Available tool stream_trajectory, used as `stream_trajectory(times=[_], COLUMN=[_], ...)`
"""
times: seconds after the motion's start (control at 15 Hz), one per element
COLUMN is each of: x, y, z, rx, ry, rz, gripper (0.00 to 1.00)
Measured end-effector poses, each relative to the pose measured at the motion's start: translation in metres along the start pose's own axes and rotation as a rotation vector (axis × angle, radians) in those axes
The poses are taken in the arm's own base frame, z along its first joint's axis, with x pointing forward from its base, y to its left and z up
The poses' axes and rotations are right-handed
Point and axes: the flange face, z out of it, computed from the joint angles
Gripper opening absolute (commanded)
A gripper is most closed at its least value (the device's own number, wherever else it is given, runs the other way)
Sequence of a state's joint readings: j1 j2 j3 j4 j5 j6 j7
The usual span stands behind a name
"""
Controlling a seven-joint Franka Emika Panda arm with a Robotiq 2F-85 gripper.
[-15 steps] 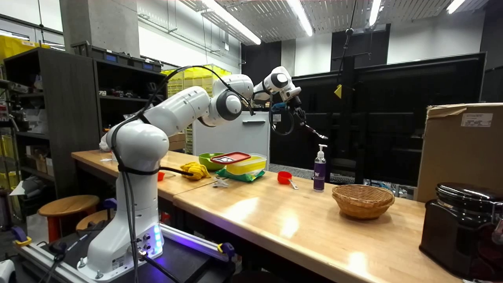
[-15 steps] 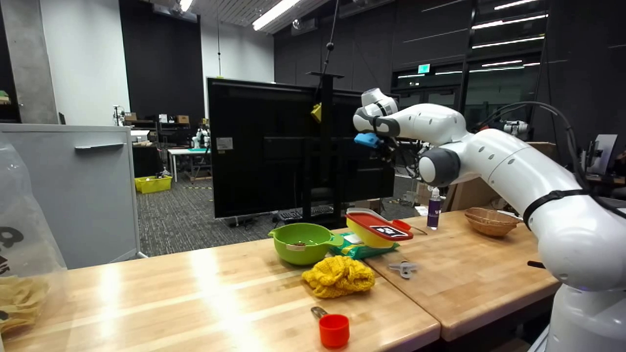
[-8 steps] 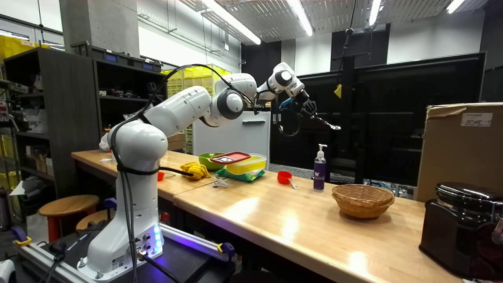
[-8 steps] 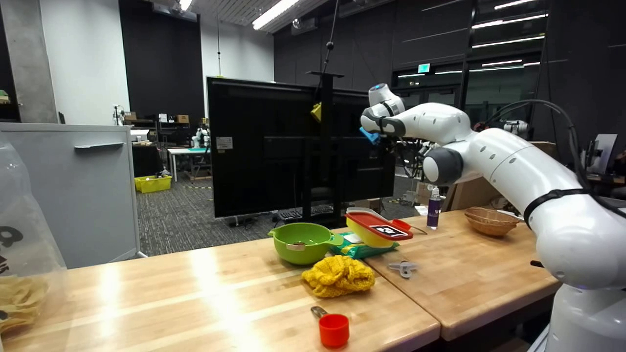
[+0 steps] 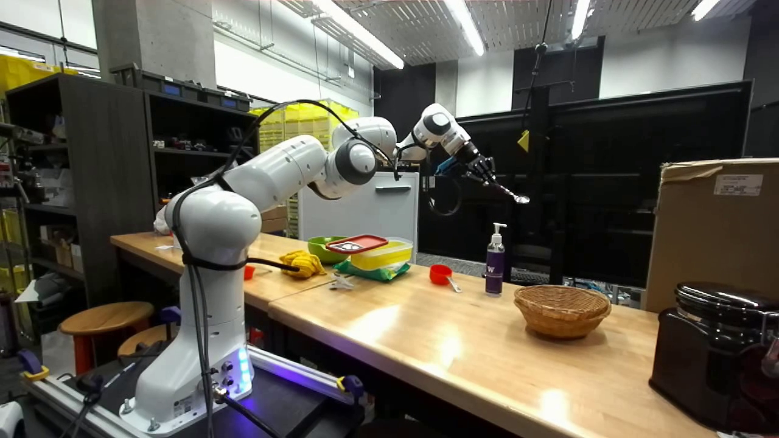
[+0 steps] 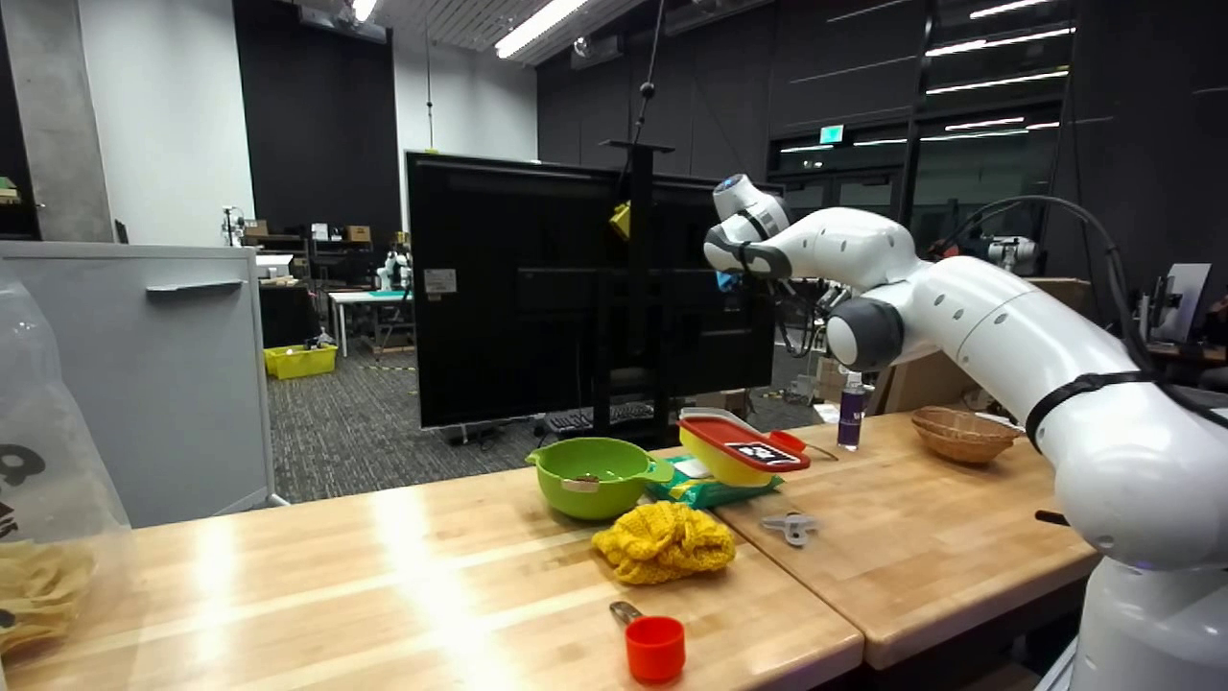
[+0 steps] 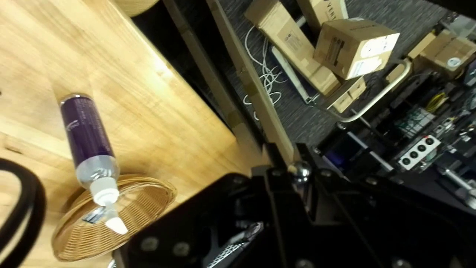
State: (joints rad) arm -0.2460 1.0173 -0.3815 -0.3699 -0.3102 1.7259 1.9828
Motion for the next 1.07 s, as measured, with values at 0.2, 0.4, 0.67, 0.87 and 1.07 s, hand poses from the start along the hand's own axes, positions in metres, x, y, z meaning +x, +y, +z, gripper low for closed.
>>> stream_trajectory(times=[0.2, 0.4, 0.67, 0.87, 1.07], x=[-0.008, -0.017, -0.032, -0.043, -0.053], y=[0.019, 0.037, 0.057, 0.069, 0.080], z=[0.000, -0.004, -0.009, -0.011, -0.010], rx=[-0.150, -0.300, -0.446, -0.531, -0.617], ry=[-0.027, -0.087, -0.136, -0.150, -0.170], rz=[0.020, 0.051, 0.117, 0.174, 0.229], gripper=[0.03, 0.03, 0.03, 0.03, 0.03])
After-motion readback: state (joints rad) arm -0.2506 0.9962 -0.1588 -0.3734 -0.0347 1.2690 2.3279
